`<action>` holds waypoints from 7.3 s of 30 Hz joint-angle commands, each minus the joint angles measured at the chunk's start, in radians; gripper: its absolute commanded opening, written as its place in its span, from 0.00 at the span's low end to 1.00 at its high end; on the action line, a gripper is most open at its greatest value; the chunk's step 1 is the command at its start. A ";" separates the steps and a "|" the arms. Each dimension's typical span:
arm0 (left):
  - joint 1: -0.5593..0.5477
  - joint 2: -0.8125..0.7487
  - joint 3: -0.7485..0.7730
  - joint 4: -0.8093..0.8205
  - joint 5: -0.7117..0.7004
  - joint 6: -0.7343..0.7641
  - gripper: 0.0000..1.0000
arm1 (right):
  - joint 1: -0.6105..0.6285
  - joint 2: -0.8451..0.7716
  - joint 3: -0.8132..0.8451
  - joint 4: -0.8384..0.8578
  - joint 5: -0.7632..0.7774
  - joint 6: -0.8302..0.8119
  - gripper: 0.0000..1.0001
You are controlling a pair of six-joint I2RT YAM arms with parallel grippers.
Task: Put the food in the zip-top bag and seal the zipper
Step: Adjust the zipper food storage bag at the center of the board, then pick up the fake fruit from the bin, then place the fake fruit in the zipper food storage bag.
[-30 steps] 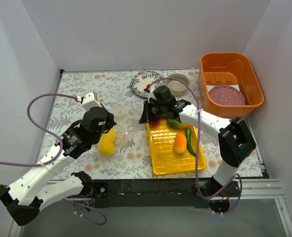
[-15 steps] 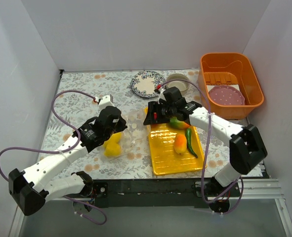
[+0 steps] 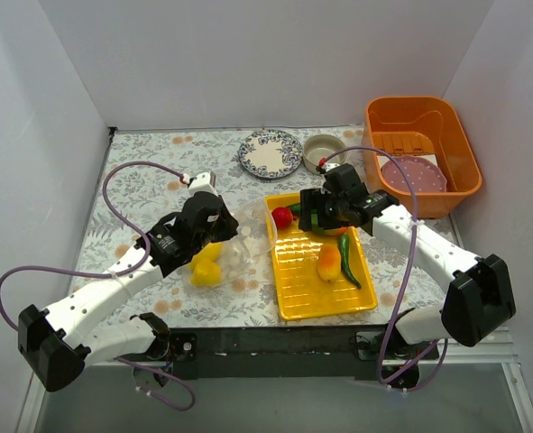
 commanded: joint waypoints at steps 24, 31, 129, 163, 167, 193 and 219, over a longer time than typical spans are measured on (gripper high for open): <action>0.003 -0.080 -0.060 0.115 0.142 0.081 0.00 | -0.058 -0.031 0.025 -0.076 0.165 -0.212 0.96; 0.003 -0.109 -0.079 0.109 0.134 0.093 0.00 | -0.058 0.055 0.033 -0.063 0.128 -0.306 0.95; 0.006 0.015 0.036 0.067 0.124 0.130 0.00 | -0.058 0.086 -0.010 0.045 -0.203 -0.266 0.57; 0.004 -0.002 0.018 0.069 0.170 0.059 0.01 | 0.132 0.250 0.130 0.323 -0.468 -0.073 0.65; 0.004 -0.013 0.025 0.060 0.147 0.061 0.01 | 0.146 0.292 0.174 0.322 -0.473 -0.062 0.70; 0.006 0.000 0.059 0.070 0.113 0.073 0.05 | 0.126 0.020 -0.002 0.110 0.131 -0.097 0.98; 0.006 0.016 0.012 0.113 0.174 0.067 0.00 | 0.086 -0.112 -0.165 -0.020 0.114 -0.161 0.98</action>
